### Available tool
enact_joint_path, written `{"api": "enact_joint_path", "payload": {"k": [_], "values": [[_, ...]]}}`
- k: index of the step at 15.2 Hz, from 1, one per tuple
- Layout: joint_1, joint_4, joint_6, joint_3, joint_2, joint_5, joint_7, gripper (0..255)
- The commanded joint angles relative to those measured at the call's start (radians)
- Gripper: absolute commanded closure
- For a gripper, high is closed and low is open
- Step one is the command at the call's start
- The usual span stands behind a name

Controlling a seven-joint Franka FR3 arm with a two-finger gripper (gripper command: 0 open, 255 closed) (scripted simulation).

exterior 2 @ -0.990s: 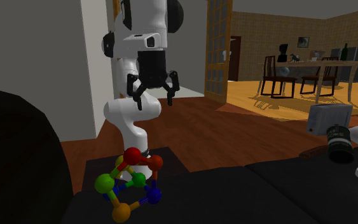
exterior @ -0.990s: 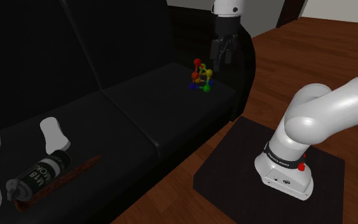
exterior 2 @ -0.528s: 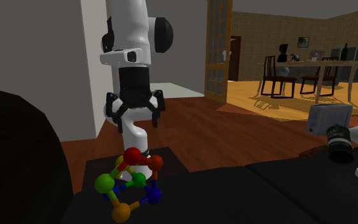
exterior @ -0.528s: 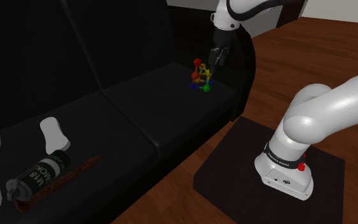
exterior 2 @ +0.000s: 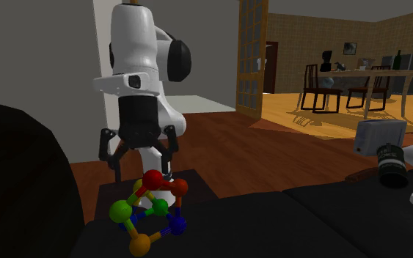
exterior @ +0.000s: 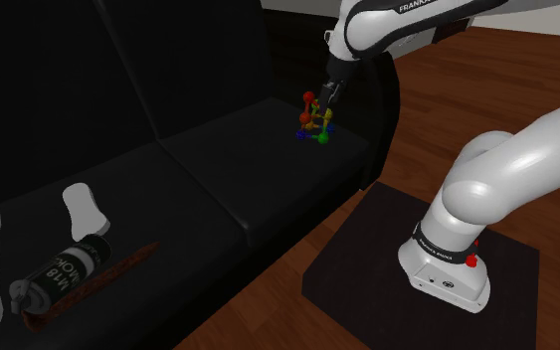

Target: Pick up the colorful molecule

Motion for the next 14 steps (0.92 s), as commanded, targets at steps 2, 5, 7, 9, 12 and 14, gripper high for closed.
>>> {"api": "enact_joint_path", "payload": {"k": [2,5,7,9,12,14], "values": [[-0.001,-0.034,0.052,-0.005,0.013,-0.004,-0.003,0],[-0.002,-0.069,0.107,-0.009,0.033,-0.006,-0.003,0],[-0.002,-0.069,0.107,-0.009,0.033,-0.006,-0.003,0],[-0.002,-0.069,0.106,-0.009,0.032,-0.006,-0.003,255],[-0.002,-0.069,0.106,-0.009,0.032,-0.006,-0.003,255],[-0.002,-0.068,0.106,-0.009,0.033,-0.006,-0.003,255]]}}
